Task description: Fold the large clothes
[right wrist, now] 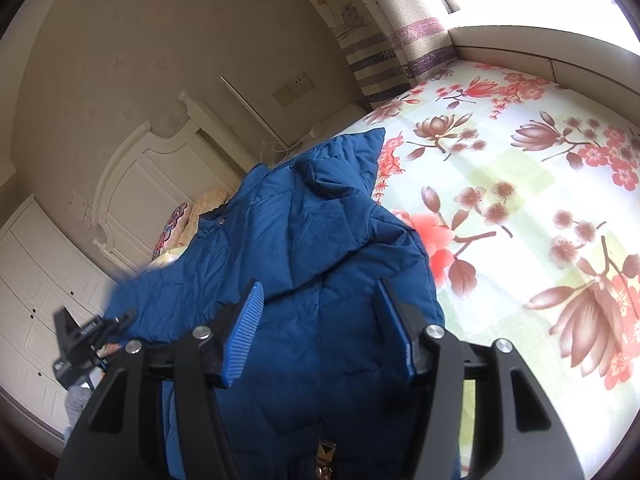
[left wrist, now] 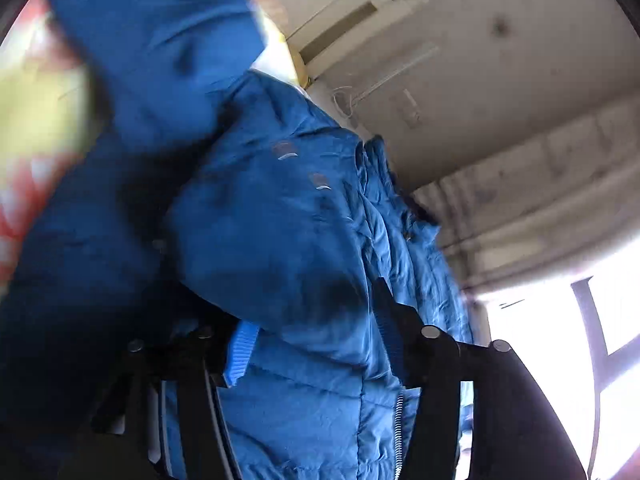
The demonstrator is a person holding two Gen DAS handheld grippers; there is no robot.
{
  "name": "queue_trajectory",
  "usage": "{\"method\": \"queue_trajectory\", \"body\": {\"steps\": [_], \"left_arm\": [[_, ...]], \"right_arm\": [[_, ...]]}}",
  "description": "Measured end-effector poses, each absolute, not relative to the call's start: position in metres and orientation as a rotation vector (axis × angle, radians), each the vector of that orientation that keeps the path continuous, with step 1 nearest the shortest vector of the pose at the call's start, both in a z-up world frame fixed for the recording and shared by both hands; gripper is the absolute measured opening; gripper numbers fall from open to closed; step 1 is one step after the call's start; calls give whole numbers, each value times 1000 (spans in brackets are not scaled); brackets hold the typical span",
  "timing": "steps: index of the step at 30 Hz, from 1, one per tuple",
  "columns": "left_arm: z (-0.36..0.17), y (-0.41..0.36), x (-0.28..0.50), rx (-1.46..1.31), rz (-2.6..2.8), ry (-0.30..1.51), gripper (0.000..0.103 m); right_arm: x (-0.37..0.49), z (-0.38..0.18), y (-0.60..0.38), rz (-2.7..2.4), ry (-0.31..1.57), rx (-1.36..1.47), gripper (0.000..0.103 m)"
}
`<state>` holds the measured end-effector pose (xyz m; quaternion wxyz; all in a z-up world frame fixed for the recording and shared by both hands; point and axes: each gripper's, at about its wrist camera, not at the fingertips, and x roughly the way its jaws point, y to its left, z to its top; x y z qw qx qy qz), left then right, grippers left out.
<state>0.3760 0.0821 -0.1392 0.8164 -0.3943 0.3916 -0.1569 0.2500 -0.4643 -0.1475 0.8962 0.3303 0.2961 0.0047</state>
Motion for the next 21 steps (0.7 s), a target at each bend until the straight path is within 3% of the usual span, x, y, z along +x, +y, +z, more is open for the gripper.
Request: {"method": "queue_trajectory", "body": {"steps": [3, 4, 5, 9, 11, 12, 14, 15, 17, 21], "left_arm": [[-133, 82, 379, -847, -350, 812, 57], [-131, 81, 380, -832, -349, 806, 53], [-128, 80, 379, -806, -344, 806, 29], [-113, 61, 375, -579, -205, 833, 29], [-100, 45, 366, -400, -73, 814, 53], [-94, 39, 359, -307, 22, 775, 60], [-67, 28, 334, -142, 249, 587, 87], [-54, 21, 322, -95, 307, 486, 92], [-36, 5, 315, -34, 250, 410, 92], [-60, -30, 358, 114, 4, 625, 92]], "right_arm": [[251, -148, -463, 4, 620, 677, 59], [251, -148, -463, 2, 622, 676, 59], [251, -148, -463, 0, 623, 674, 59], [253, -148, -462, -7, 629, 666, 59], [253, -148, -462, -9, 631, 662, 59], [253, -148, -461, -11, 632, 658, 59], [254, -148, -461, -14, 636, 653, 59], [254, -148, -460, -16, 637, 651, 59], [254, -148, -460, -17, 638, 649, 59], [254, -148, -460, -18, 639, 644, 59]]}}
